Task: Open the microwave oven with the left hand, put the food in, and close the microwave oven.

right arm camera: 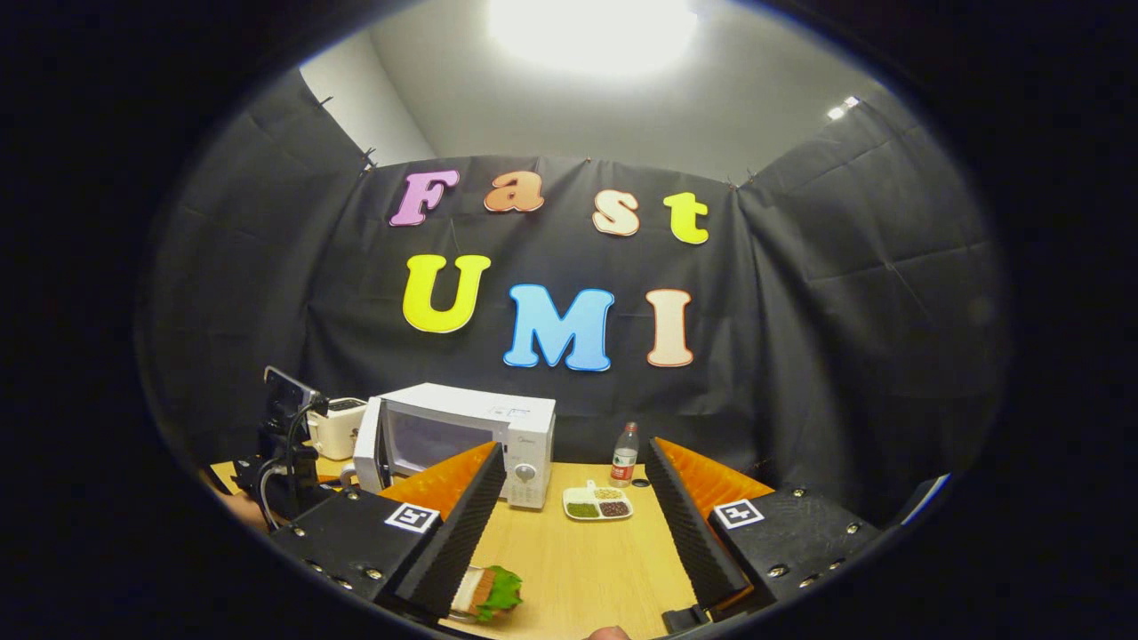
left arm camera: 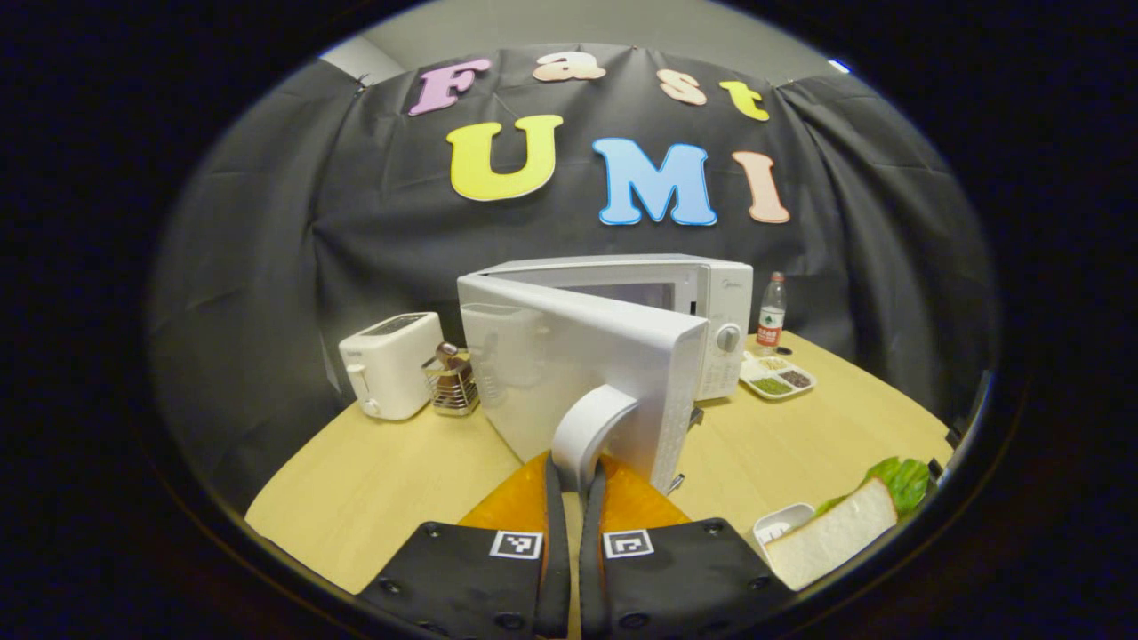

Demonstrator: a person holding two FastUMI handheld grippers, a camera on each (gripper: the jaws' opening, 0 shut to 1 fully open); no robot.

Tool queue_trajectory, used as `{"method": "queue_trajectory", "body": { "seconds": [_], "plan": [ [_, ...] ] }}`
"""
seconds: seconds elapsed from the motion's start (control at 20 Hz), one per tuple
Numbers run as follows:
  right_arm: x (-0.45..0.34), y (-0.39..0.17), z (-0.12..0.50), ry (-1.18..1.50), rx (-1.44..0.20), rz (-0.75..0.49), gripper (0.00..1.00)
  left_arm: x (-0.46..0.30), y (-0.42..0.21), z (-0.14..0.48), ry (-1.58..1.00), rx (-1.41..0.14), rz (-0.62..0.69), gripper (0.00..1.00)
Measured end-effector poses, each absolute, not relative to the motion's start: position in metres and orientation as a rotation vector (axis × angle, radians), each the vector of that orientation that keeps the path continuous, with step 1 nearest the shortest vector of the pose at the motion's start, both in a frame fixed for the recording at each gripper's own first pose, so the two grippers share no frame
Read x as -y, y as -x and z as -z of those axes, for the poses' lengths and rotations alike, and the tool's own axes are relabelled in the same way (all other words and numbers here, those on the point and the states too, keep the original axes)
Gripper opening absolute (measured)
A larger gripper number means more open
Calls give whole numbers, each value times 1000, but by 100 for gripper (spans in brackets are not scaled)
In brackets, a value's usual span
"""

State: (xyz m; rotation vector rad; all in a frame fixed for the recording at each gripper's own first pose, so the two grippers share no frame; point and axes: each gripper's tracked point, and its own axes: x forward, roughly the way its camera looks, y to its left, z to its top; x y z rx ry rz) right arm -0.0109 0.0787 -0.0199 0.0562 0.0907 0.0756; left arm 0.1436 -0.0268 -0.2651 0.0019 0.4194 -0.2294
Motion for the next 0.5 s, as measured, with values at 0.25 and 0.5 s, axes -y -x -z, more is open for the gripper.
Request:
{"method": "queue_trajectory", "body": {
  "seconds": [0.25,0.5],
  "plan": [
    [-124,3,19,-69,-108,-66,96,-9,-136,266,-2,-415,297,11],
    [-158,-4,16,-79,-112,-53,96,-49,-133,270,5,-413,312,11]
  ]
}}
